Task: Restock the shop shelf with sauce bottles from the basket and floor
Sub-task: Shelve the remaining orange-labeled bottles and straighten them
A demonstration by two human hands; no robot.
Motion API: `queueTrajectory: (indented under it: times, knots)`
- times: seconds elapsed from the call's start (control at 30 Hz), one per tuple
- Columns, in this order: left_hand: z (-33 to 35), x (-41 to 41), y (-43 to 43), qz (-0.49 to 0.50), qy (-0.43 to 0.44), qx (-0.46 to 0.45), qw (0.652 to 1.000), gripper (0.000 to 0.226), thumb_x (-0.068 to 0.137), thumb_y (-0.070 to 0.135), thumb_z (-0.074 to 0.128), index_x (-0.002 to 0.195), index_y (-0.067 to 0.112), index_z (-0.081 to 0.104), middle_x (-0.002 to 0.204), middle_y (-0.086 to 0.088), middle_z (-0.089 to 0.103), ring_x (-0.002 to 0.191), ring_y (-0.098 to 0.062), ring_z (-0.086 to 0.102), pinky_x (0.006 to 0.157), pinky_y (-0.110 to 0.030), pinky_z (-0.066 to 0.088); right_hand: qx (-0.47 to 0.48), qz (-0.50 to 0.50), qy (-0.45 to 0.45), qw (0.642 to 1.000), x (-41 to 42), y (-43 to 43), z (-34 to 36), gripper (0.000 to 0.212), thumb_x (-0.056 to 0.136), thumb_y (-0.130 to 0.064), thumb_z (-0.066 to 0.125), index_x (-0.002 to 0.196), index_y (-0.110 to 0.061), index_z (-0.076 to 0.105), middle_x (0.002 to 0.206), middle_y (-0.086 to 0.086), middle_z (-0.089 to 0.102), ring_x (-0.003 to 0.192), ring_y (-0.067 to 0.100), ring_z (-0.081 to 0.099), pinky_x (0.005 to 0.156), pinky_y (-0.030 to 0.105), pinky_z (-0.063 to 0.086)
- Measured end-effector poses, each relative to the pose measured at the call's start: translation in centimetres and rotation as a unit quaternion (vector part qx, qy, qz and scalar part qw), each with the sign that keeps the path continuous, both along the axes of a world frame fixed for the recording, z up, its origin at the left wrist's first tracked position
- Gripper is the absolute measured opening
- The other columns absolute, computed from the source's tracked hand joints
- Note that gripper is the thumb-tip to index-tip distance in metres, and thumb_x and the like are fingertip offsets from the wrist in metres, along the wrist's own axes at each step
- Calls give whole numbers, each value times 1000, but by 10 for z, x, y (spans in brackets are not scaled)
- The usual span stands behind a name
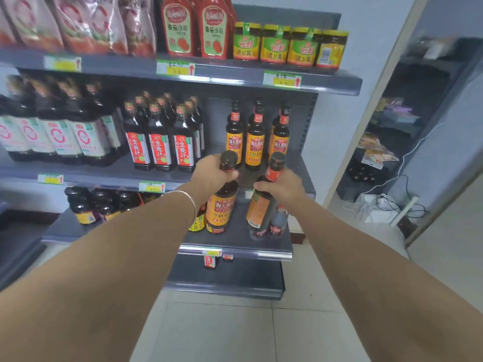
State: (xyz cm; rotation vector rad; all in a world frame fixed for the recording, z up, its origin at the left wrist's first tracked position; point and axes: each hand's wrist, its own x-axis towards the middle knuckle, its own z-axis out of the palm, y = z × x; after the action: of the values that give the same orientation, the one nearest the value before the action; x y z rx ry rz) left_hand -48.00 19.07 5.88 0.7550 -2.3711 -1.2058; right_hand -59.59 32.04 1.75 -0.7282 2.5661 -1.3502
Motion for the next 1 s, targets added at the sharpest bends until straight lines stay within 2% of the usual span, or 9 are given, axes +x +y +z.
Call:
queueTrajectory:
  times: [0.1, 0.4, 0.53, 0.63, 0.73, 0.8, 0.9, 1.0]
  knots:
    - [10, -16, -20, 4, 36, 24, 999, 28, 82, 15, 64, 107, 4, 60, 109, -16, 64, 104, -32, 57, 93, -38, 45, -10, -15, 5, 1000, -16, -19, 15, 36, 68, -30, 78, 99, -21, 63, 99, 3, 68, 98, 27, 62, 90, 43, 50]
    - [22, -98, -58, 3, 65, 43, 997, 32, 82, 16, 66, 111, 7, 58, 114, -12, 64, 107, -28, 57, 99, -43, 44, -18, -13, 28, 999, -88, -62, 33, 43, 69, -33, 76, 109, -23, 62, 106, -1, 69, 101, 23, 62, 94, 46, 49]
    - [15, -132, -72, -2, 58, 43, 997, 34, 82, 14, 66, 114, 6, 59, 116, -13, 64, 110, -29, 56, 100, -43, 43, -15, 4, 25, 1000, -123, -77, 25, 40, 70, -28, 76, 107, -20, 64, 105, 0, 70, 101, 23, 62, 92, 39, 49]
    - [6, -152, -85, 5, 52, 42, 998, 30, 82, 14, 66, 110, 8, 60, 113, -12, 64, 107, -27, 57, 95, -35, 44, -6, 14, 28, 999, -146, -90, 15, 33, 69, -24, 77, 99, -18, 65, 95, -2, 69, 96, 21, 63, 81, 30, 47]
    - [-2, -168, -96, 11, 36, 35, 999, 26, 81, 15, 67, 105, 7, 61, 109, -13, 65, 104, -28, 58, 90, -34, 45, -3, 15, 8, 1000, -164, -104, 4, 39, 68, -23, 77, 103, -15, 65, 101, 1, 70, 97, 23, 64, 88, 39, 51]
    - [-5, -178, -102, 7, 21, 36, 999, 24, 80, 16, 67, 102, 7, 61, 108, -14, 65, 103, -29, 59, 92, -36, 46, 2, 17, -3, 1000, -174, -112, -1, 41, 67, -23, 78, 105, -15, 65, 103, 3, 70, 98, 24, 64, 90, 43, 51]
    - [-10, -192, -113, 0, 2, 44, 999, 26, 80, 18, 67, 103, 7, 61, 109, -14, 66, 105, -31, 59, 96, -44, 47, 14, 21, -8, 1000, -187, -124, -8, 41, 66, -24, 78, 104, -17, 65, 101, 1, 70, 97, 22, 64, 90, 42, 52]
    - [-11, -204, -124, -5, 1, 54, 999, 27, 80, 20, 67, 104, 9, 61, 110, -13, 65, 104, -30, 60, 95, -46, 47, 36, 14, -6, 999, -196, -134, -11, 44, 64, -30, 77, 105, -20, 63, 99, -1, 70, 95, 22, 64, 88, 41, 52]
